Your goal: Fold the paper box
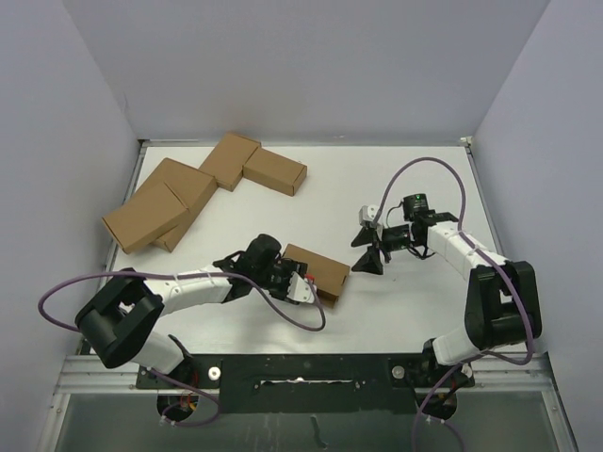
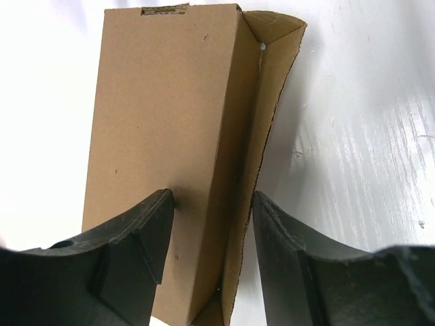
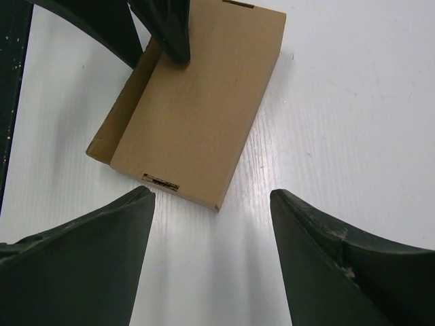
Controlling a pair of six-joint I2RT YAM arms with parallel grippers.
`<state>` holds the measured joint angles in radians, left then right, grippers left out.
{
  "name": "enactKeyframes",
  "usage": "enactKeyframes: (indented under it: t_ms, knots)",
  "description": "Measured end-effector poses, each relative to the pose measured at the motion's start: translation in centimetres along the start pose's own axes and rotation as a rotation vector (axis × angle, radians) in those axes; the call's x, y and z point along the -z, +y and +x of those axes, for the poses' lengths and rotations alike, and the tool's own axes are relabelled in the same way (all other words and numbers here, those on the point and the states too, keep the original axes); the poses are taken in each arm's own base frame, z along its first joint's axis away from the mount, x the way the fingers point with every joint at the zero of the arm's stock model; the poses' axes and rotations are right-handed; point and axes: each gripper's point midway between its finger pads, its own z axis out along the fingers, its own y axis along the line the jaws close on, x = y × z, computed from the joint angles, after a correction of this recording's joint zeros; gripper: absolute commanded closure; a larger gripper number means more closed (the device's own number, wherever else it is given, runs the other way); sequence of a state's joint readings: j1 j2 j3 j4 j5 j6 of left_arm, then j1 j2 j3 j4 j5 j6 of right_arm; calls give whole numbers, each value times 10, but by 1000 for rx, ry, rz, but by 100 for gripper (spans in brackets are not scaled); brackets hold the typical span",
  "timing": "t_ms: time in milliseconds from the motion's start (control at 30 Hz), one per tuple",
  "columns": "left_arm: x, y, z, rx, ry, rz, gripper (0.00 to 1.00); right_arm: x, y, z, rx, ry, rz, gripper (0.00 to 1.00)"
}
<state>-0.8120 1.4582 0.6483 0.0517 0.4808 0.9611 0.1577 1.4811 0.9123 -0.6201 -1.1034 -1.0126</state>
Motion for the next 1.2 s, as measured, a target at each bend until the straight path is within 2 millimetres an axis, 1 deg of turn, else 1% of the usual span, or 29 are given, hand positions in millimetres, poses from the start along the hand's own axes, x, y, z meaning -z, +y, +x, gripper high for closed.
enactKeyframes:
  t_ms: [133,200,367,500,600,667,700,767,833,933,1000,1067,1200]
  knots:
    - [-1,1,-1,11,0,2,58,-2,-2,7,-67,19,6,31]
    - [-1,2,-2,14,0,2,61,-2,-3,8,-84,22,9,31]
    - [-2,5,-4,21,-3,-3,72,-2,-6,6,-106,24,15,30]
    - [-2,6,-6,35,-3,-4,81,0,-10,0,-95,21,20,30]
    - [-3,5,-8,41,-4,0,81,1,-11,-2,-90,20,22,30]
    - [-3,4,-9,45,-6,1,77,1,-11,-2,-94,21,21,30]
    - [-3,4,-9,49,-7,1,72,1,-10,-2,-97,23,20,29]
    - [-3,3,-11,64,-9,3,59,2,-9,-2,-105,26,16,29]
    - [-4,1,-12,100,-7,7,48,3,-7,-4,-102,28,10,28]
    - [-3,1,-17,186,-7,5,36,5,-2,-8,-71,32,-5,27]
    - [-1,6,-23,256,-14,-8,33,6,4,-12,-45,35,-16,26]
    - [2,16,-33,331,-28,-40,31,6,12,-19,-5,37,-29,25]
    - [19,41,-51,494,-44,-155,31,0,33,-33,101,66,-54,22]
